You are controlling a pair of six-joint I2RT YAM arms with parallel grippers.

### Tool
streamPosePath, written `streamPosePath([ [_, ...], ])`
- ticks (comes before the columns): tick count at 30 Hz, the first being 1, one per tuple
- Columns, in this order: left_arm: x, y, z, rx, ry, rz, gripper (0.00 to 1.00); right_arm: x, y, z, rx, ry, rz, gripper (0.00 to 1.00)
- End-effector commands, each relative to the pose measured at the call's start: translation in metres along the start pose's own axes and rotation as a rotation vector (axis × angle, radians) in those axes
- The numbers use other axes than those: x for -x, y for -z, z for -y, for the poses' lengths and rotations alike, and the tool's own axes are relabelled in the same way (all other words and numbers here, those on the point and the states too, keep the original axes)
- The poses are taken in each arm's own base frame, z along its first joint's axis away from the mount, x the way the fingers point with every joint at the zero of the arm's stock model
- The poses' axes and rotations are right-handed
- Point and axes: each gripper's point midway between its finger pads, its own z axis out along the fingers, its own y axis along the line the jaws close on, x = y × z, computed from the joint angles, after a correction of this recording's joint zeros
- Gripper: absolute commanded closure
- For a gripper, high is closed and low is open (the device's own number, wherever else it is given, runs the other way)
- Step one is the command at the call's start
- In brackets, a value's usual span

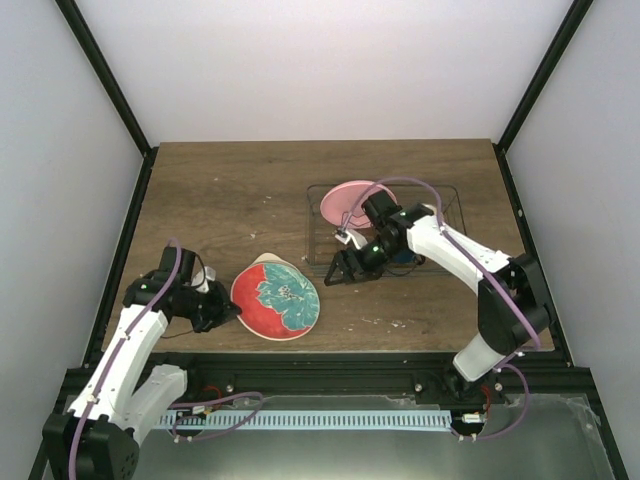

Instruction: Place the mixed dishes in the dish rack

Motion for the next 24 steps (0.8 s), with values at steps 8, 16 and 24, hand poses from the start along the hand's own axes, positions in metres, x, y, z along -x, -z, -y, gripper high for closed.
streamPosePath([
  [8,0.008,0.0,0.017,-0.087,0.004,0.035,1.0,-0.021,-0.014,-0.001,0.112,-0.118,0.031,0.19],
  [16,0.019,-0.007,0.027,-0.111,-0.04,0.034,1.0,-0.001,-0.031,0.009,0.204,-0.23,0.151,0.19],
  [24,0.023,-0.001,0.035,-0.128,-0.094,0.065,1.0,-0.004,-0.065,0.032,0.212,-0.307,0.172,0.2],
])
